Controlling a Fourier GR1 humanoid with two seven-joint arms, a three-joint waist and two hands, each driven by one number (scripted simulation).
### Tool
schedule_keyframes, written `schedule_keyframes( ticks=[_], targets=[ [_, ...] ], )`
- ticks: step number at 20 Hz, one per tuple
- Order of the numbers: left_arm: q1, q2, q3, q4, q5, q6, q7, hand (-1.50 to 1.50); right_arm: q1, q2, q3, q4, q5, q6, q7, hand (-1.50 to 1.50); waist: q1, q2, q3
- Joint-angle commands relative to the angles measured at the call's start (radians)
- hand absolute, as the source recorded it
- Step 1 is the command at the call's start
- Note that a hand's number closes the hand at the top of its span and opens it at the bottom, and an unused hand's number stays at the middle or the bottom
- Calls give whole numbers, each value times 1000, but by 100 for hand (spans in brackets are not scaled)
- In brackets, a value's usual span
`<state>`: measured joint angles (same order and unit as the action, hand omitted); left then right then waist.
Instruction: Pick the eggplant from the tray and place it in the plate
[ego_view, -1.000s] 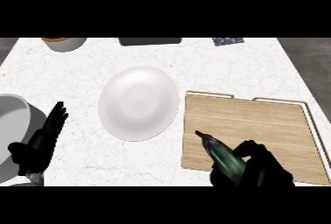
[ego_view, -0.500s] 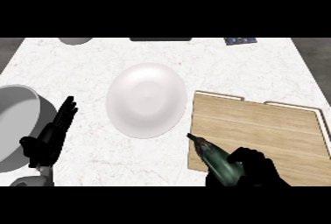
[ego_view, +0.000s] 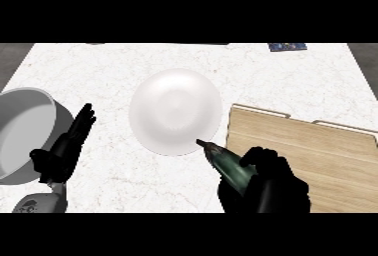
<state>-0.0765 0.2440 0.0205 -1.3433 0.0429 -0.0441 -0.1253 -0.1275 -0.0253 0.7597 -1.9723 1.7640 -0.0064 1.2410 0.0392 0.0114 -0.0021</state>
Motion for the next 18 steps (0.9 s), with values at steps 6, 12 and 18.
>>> schedule_keyframes(
  ticks=[6,12,18],
  targets=[
    [-27,6,-12,14,0,-30,-7,0,-246,24,-153,256,-181,-104,246,150,57,14,2],
    [-48,-26,-37,31,-23,-10,-12,0,-373,25,-275,344,-208,-243,245,150,55,15,4],
    [-76,-32,-40,29,-17,-12,12,0,-420,25,-397,452,-281,-292,246,-150,65,18,5]
  ],
)
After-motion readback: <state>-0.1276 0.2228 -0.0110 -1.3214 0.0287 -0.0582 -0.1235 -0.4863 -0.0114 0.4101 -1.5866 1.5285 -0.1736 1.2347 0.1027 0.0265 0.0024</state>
